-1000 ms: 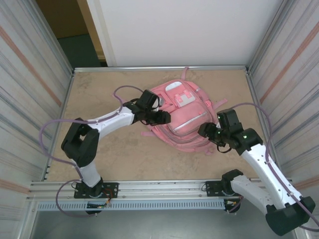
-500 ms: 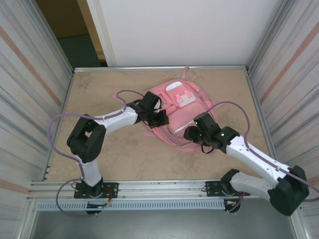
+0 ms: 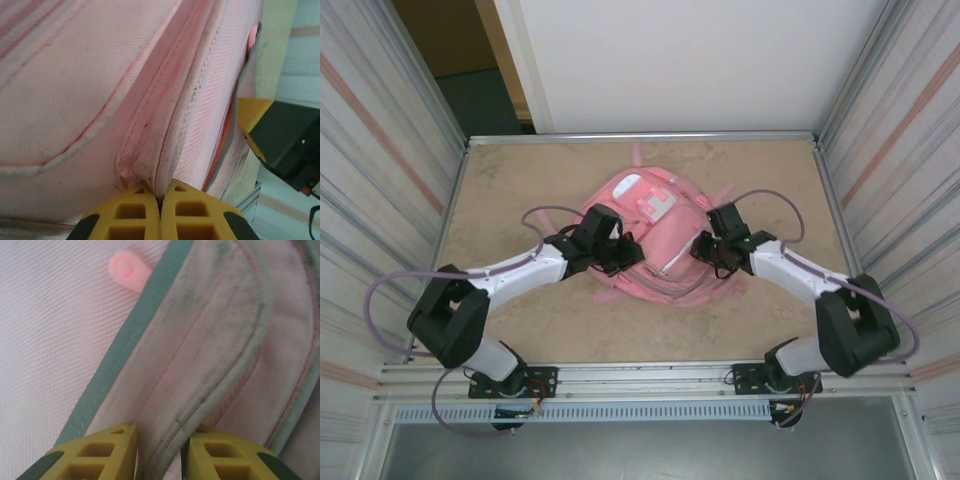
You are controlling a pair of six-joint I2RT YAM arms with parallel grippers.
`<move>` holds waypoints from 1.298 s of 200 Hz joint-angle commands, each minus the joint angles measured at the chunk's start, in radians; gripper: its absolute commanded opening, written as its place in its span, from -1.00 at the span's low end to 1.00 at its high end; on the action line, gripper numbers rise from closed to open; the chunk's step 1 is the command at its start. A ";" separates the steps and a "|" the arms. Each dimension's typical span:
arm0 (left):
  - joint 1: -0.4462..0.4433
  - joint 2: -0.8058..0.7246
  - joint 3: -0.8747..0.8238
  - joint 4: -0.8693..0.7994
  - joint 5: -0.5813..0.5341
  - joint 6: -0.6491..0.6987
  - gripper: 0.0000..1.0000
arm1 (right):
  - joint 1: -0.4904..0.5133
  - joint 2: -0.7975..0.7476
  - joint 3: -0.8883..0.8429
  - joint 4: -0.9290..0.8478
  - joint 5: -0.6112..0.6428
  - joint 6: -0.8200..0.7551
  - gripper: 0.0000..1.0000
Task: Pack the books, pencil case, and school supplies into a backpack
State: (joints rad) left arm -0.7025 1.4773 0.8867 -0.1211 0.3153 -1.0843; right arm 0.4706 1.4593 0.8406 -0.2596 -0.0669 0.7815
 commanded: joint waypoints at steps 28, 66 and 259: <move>-0.014 -0.050 -0.031 0.055 -0.048 -0.120 -1.00 | 0.024 0.185 0.245 0.047 -0.045 -0.093 -0.21; 0.008 -0.022 -0.035 0.129 -0.054 -0.218 -1.00 | 0.098 0.054 0.205 -0.148 0.122 -0.107 0.07; -0.031 -0.123 -0.118 0.201 -0.028 -0.404 -1.00 | 0.564 0.167 0.248 -0.228 0.566 0.647 -0.03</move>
State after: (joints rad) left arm -0.7155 1.4189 0.7715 0.0345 0.2119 -1.4734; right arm 1.0378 1.5906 1.0977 -0.5144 0.3836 1.3705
